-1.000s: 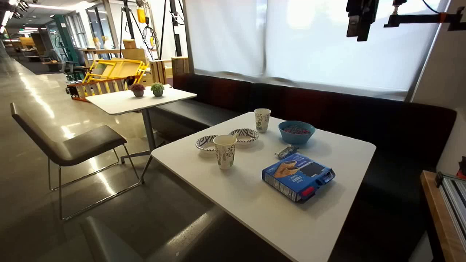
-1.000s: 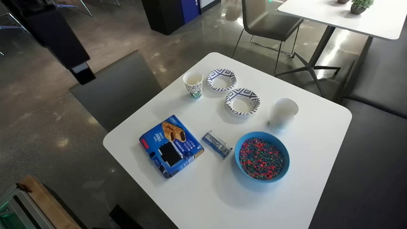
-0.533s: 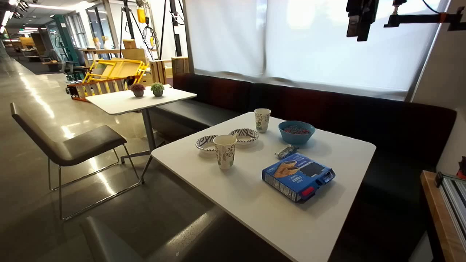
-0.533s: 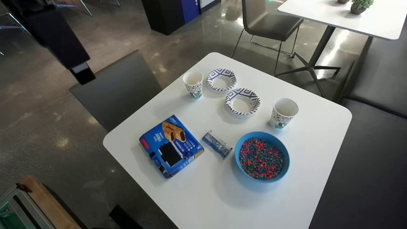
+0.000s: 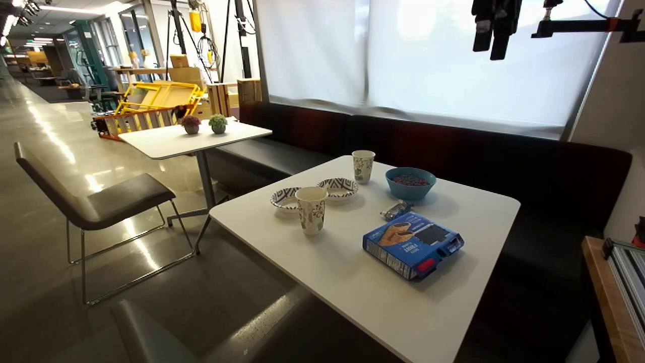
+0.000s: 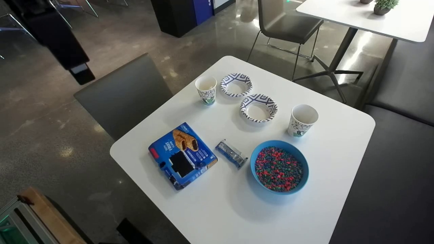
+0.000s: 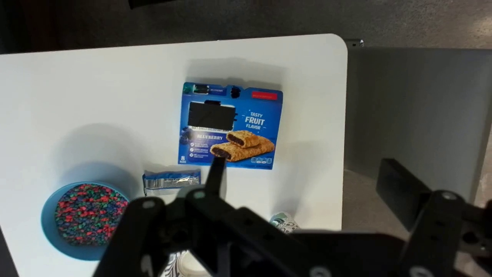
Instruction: Pick up the white spoon, and then place it in the blue bowl
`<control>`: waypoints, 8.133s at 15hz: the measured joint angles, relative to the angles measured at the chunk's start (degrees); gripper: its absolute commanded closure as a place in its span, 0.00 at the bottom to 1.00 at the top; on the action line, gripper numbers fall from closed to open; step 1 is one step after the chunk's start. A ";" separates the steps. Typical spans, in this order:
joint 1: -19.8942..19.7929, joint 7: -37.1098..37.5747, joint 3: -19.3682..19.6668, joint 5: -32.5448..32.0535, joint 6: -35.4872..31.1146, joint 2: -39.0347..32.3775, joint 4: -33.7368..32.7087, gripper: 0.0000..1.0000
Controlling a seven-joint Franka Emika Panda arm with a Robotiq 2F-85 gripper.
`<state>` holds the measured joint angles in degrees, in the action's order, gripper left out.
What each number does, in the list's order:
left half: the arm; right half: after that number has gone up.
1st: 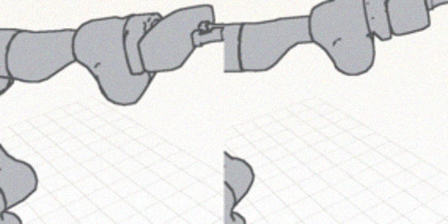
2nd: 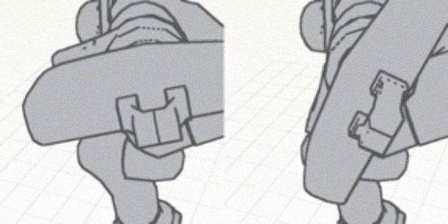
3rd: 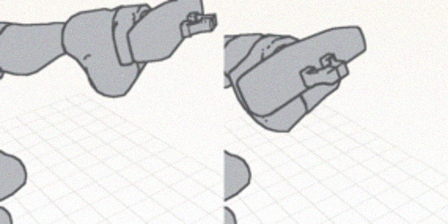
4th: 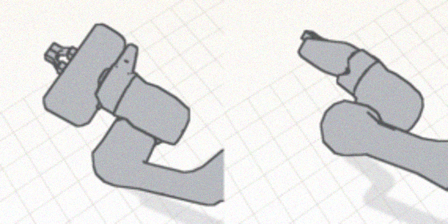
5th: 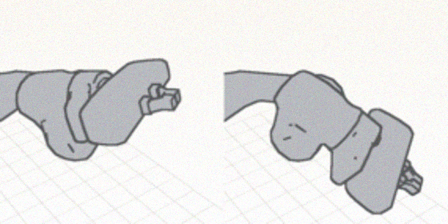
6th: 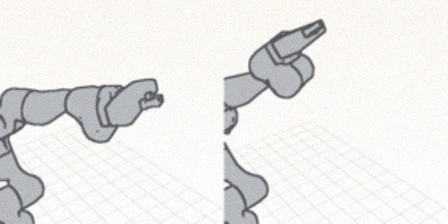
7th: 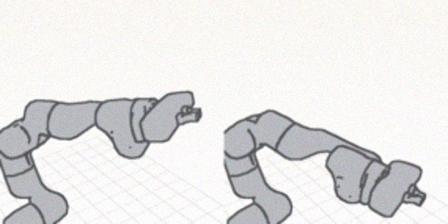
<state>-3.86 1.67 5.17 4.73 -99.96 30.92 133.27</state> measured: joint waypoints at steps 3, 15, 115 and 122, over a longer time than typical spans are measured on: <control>0.27 6.31 -3.12 3.54 -3.31 -2.05 0.11 0.00; 2.06 14.27 -7.17 9.98 -45.03 -20.71 4.80 0.00; -4.49 0.75 -10.57 20.34 -52.70 -65.09 -28.41 0.99; -3.35 3.87 -9.24 19.89 -52.70 -60.93 -26.38 0.99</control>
<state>-7.22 5.54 -4.07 24.62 -152.66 -30.01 106.89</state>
